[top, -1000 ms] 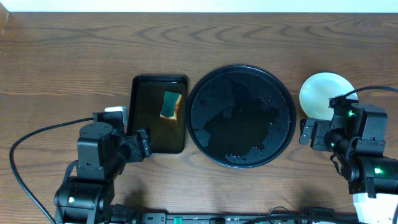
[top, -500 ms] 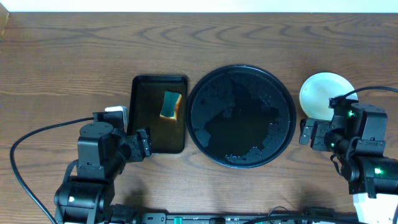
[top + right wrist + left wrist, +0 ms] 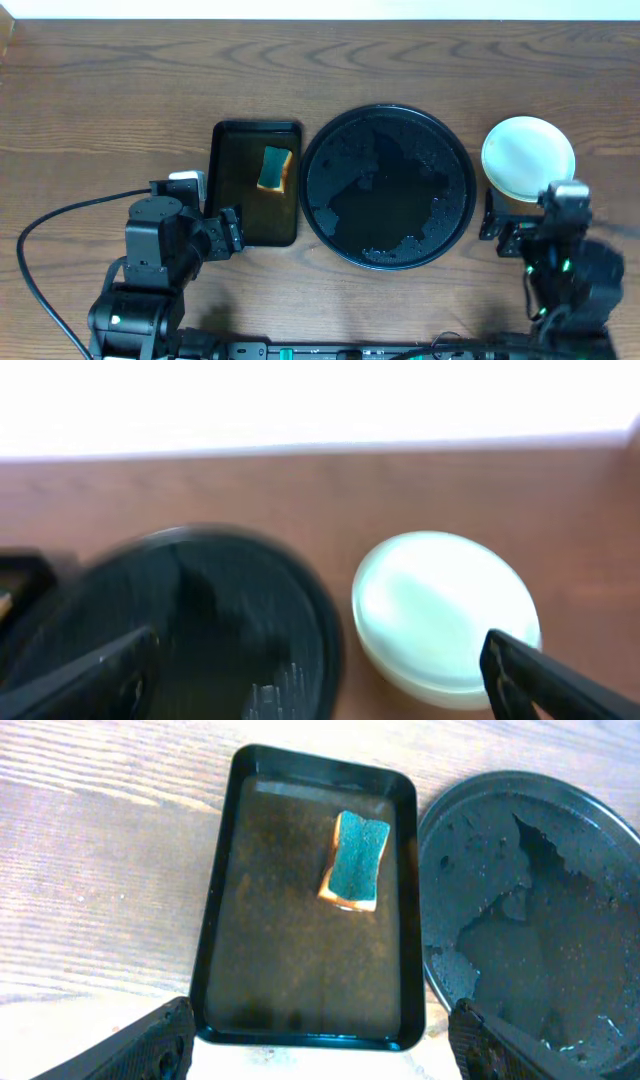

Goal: Clean dirty plates on tray and stack at the side

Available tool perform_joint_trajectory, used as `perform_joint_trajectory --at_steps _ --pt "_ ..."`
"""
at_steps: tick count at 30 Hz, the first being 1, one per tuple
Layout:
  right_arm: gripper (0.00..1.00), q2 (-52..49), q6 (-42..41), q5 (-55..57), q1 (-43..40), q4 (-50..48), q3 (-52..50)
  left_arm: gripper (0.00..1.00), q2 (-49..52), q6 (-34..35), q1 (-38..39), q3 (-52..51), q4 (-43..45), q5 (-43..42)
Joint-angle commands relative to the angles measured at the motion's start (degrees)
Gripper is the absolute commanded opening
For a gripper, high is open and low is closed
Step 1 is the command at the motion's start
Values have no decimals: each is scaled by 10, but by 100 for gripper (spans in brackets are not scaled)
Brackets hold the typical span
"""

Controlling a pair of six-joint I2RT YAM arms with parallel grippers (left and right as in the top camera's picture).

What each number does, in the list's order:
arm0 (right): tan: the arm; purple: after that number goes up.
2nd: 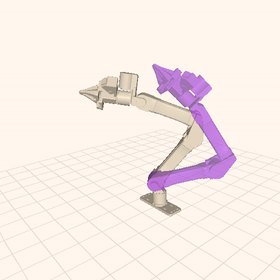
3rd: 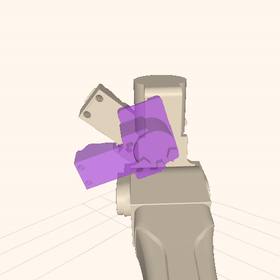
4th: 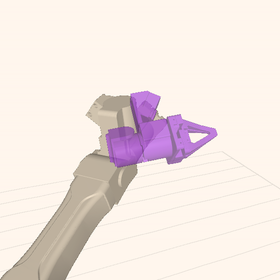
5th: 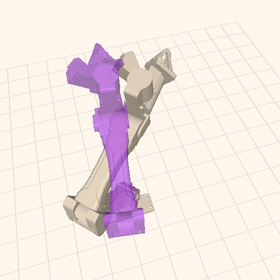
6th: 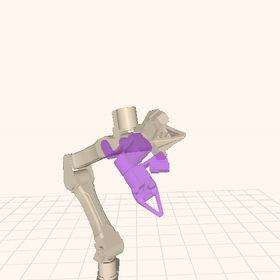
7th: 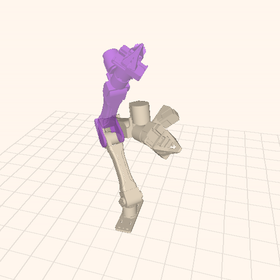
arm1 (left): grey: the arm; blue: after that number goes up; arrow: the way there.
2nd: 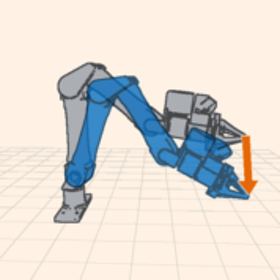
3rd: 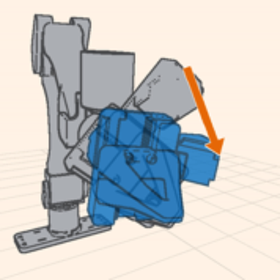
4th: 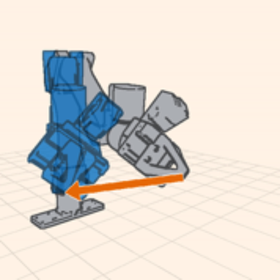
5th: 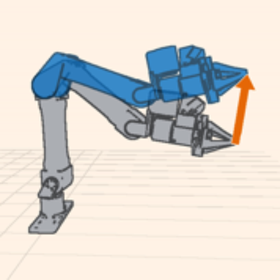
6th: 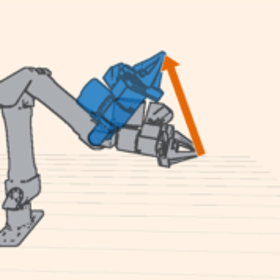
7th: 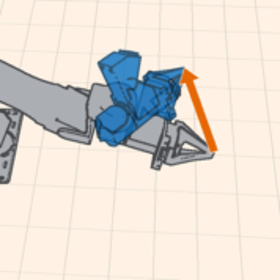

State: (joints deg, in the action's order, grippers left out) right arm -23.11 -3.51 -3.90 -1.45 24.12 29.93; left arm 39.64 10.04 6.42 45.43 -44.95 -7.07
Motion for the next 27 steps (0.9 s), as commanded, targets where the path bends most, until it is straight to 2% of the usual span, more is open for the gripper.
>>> perform_joint_trajectory --at_steps 1,6,11,17,27 --pt "99 79 6 -10 23 -86 -91 81 1 -12 -2 -1 0 7" --pt "99 184 6 -10 39 -246 -216 81 1 -12 -2 -1 0 7" --pt "99 229 8 6 41 -326 -293 81 1 -12 -2 -1 1 7" --pt "99 228 25 3 42 -204 -296 81 1 -12 -2 -1 0 7" --pt "99 226 19 -6 41 -202 -296 81 1 -12 -2 -1 0 7"
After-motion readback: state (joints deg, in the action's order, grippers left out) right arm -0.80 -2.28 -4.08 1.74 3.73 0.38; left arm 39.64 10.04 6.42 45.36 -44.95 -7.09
